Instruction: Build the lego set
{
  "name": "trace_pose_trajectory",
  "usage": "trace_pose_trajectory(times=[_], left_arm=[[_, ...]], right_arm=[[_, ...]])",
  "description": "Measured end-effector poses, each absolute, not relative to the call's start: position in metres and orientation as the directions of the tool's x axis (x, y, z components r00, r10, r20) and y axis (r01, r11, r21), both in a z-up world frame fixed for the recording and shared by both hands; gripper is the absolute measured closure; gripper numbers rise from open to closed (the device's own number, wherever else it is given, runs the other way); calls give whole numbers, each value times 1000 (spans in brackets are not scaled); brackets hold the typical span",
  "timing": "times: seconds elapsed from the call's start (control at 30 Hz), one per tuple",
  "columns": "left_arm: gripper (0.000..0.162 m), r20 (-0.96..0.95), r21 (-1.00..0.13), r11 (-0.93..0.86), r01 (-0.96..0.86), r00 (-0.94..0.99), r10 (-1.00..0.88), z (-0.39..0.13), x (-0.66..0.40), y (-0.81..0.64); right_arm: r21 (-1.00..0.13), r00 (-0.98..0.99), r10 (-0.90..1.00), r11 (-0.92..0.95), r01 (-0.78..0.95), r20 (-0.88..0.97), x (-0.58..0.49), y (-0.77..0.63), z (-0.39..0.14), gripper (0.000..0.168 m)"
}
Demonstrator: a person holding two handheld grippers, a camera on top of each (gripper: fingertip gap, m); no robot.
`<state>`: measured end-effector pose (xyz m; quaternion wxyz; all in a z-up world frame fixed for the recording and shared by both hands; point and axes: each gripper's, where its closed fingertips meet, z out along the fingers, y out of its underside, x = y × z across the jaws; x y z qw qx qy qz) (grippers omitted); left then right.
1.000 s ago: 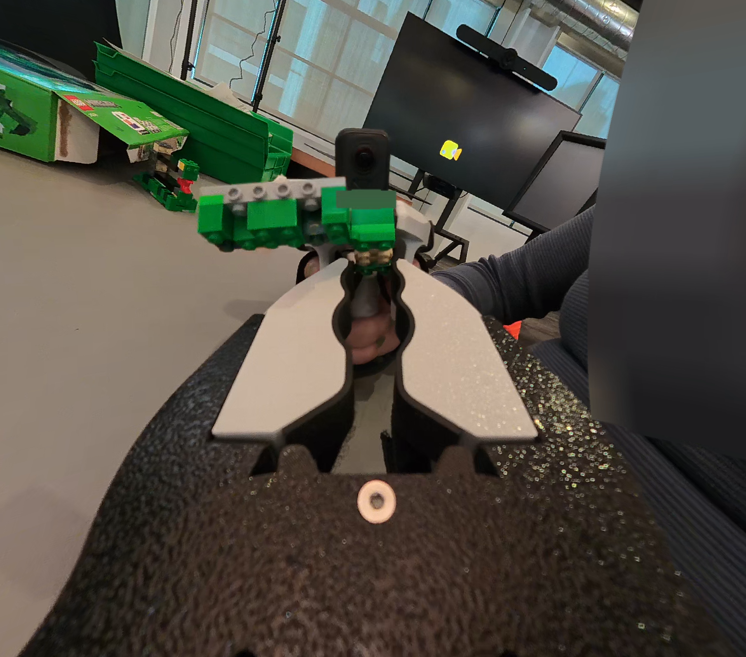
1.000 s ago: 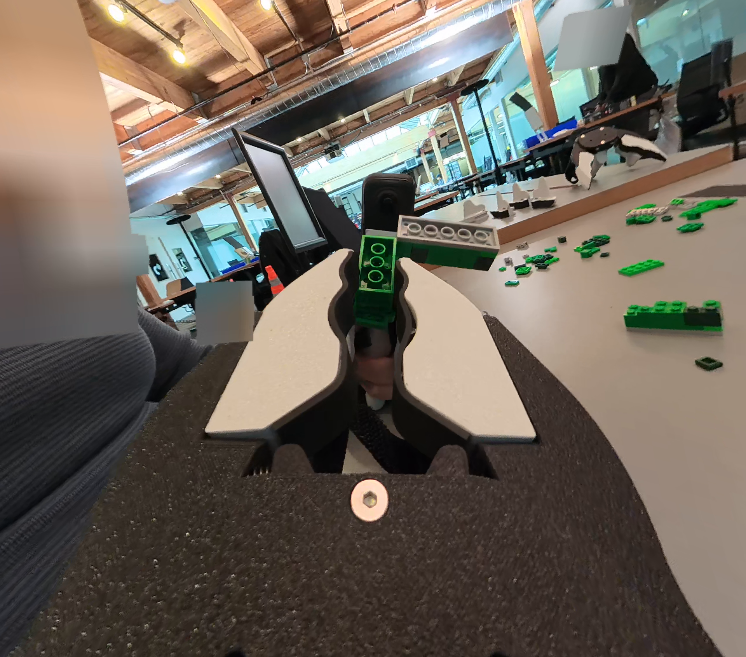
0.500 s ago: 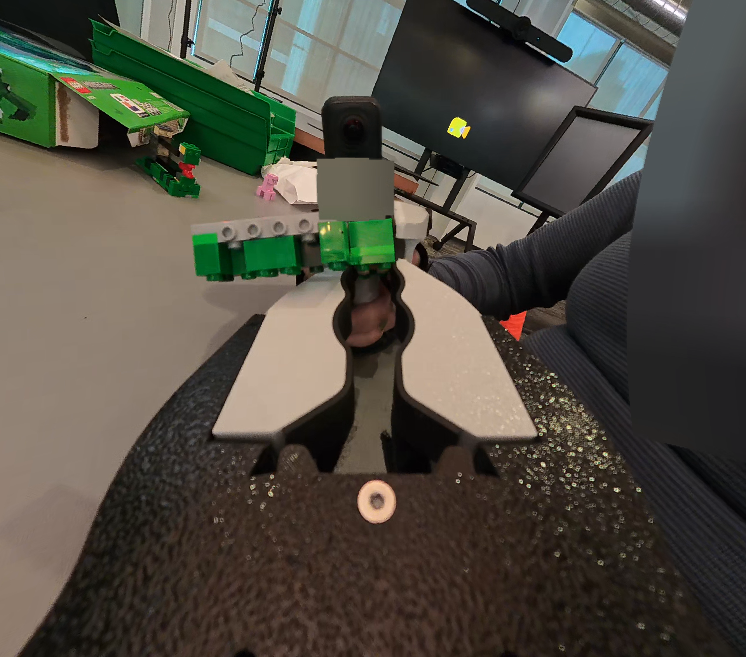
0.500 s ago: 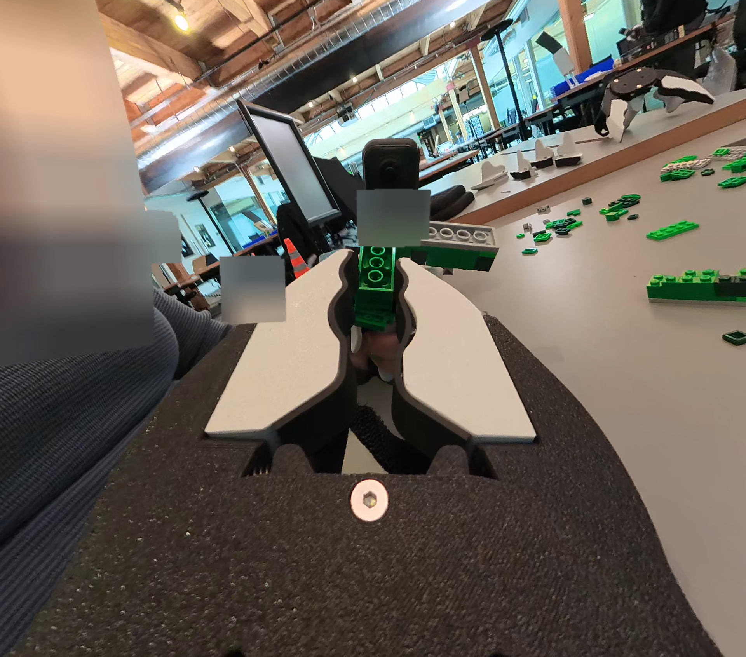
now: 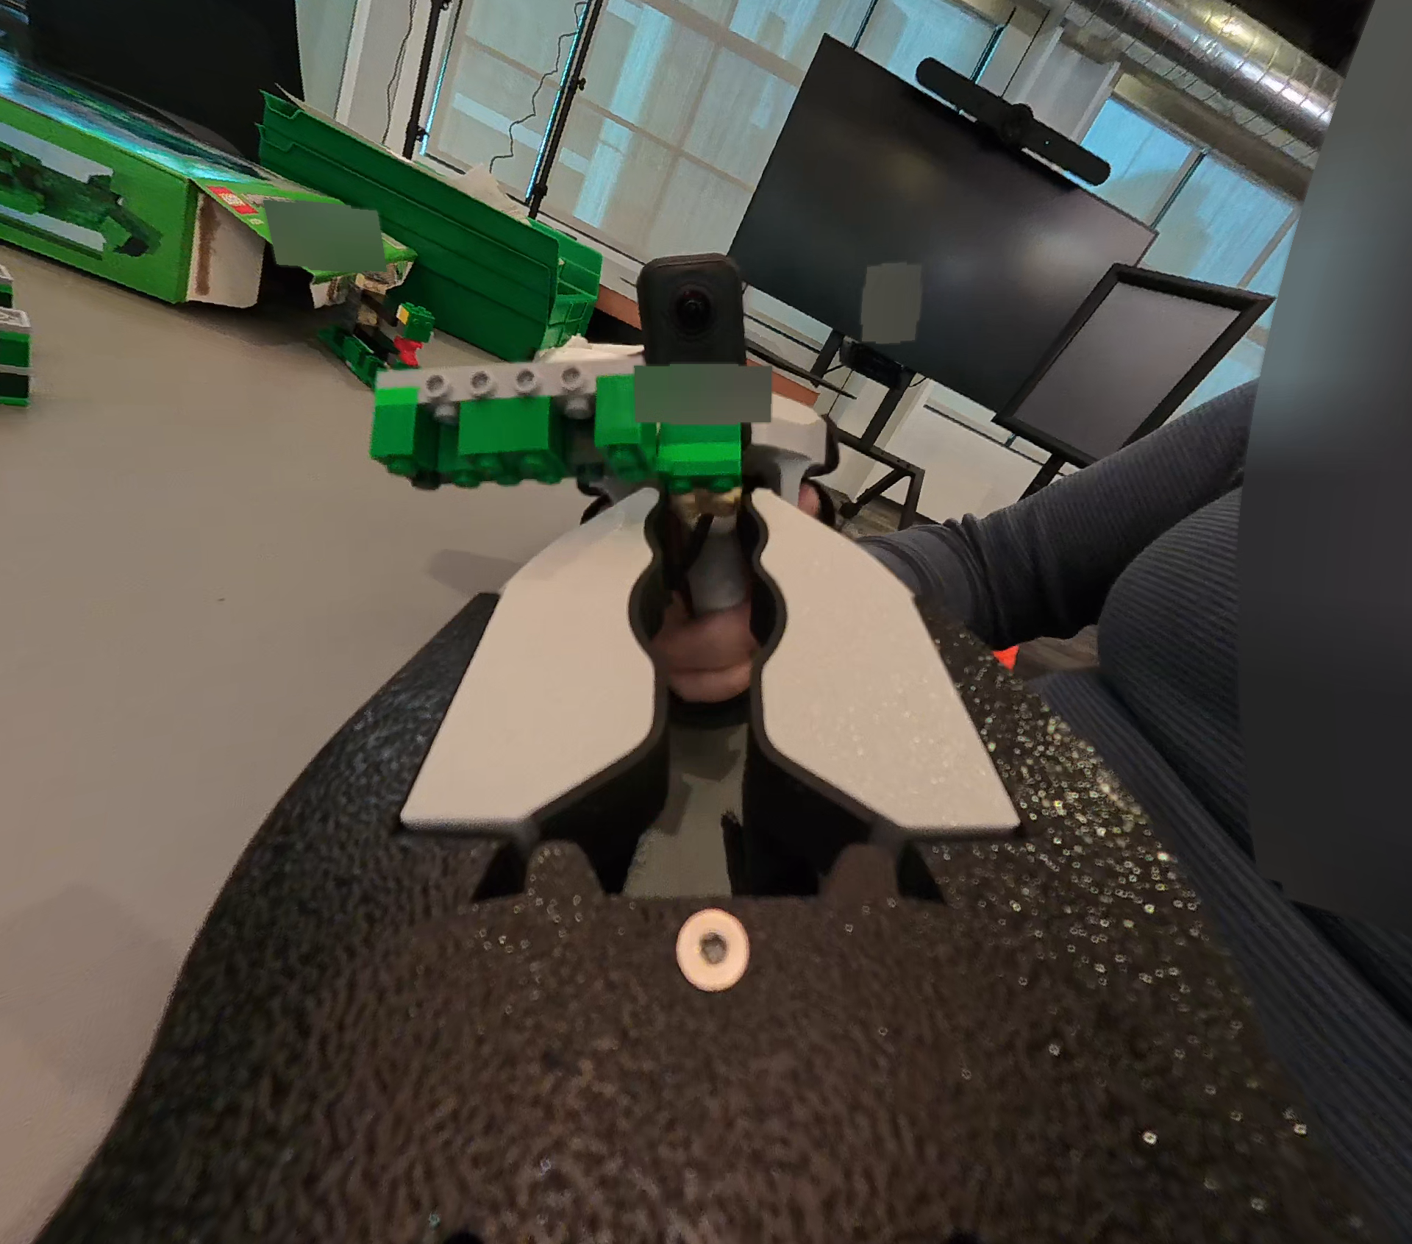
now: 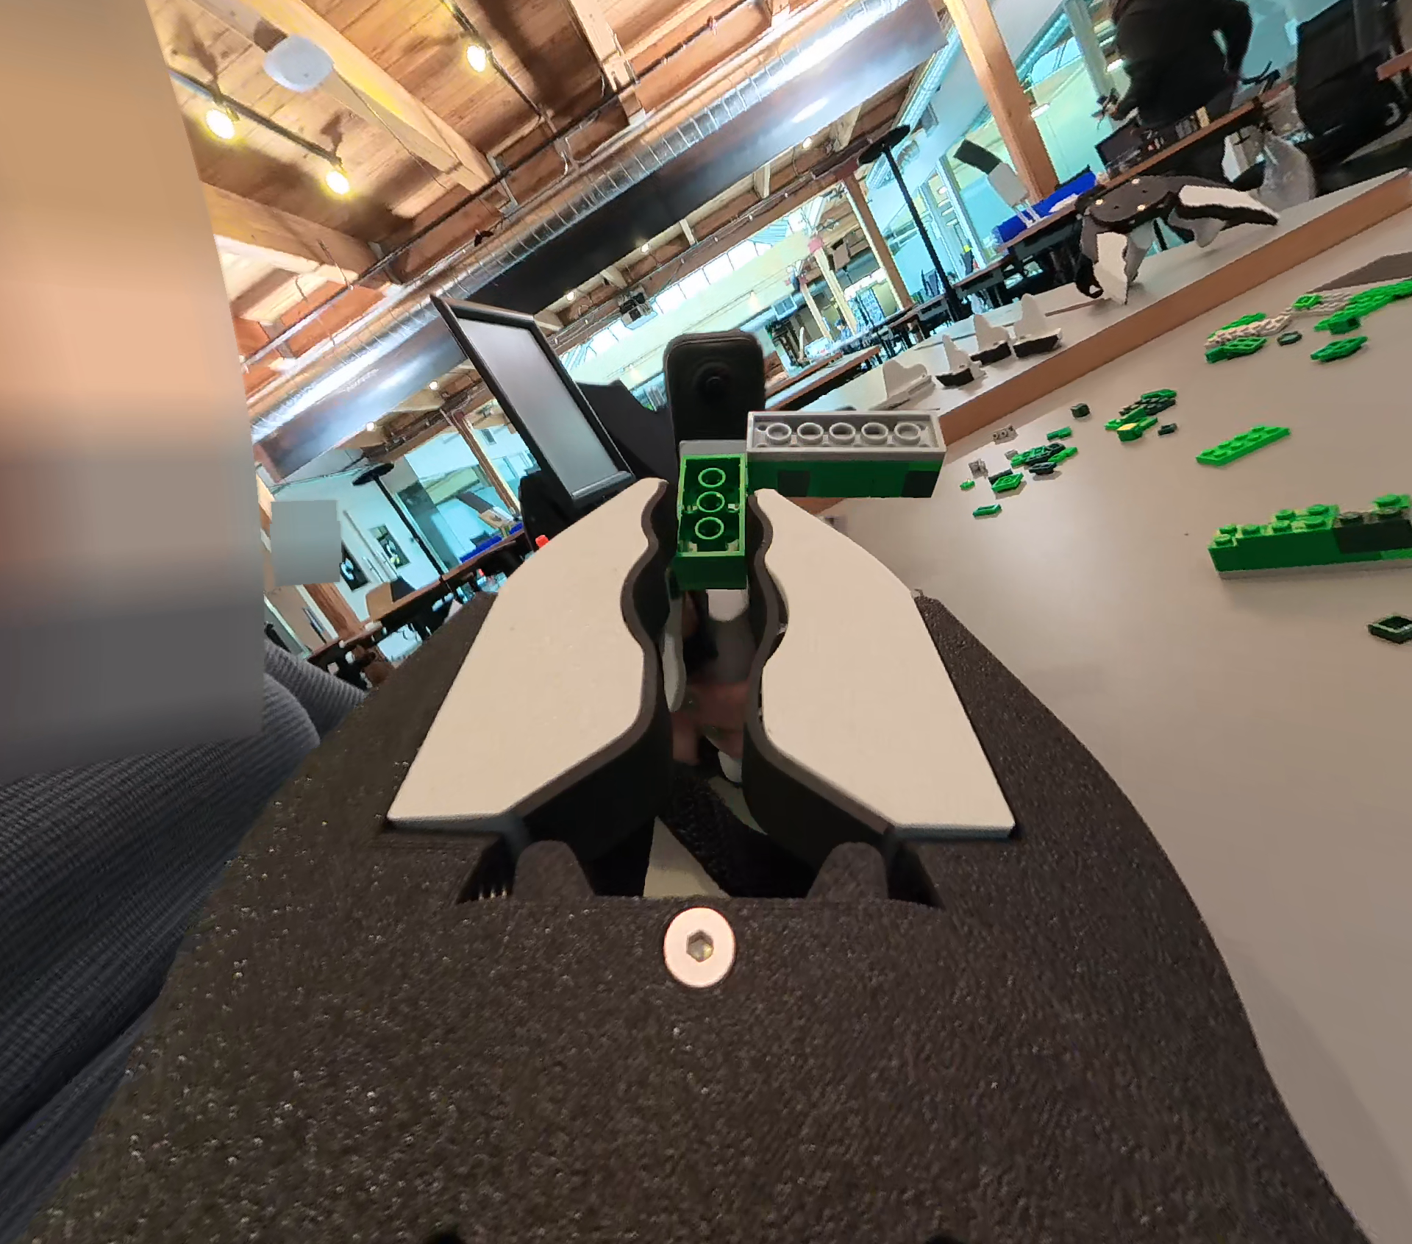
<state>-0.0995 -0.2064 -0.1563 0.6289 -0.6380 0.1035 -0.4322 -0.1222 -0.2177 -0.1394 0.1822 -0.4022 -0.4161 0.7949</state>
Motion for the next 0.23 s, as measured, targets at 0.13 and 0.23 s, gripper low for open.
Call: trace_pose_trajectory(times=[0.13, 0.23], left_arm=[[138, 380, -918, -184, 350, 648, -660, -161, -100, -210], [129, 269, -962, -130, 240, 741, -615, -164, -108, -213]], right_arm=[[-770, -603, 603, -637, 28, -521, -121, -204, -134, 152], [-752, -592, 577, -655, 77, -563, -121, -195, -136, 152]])
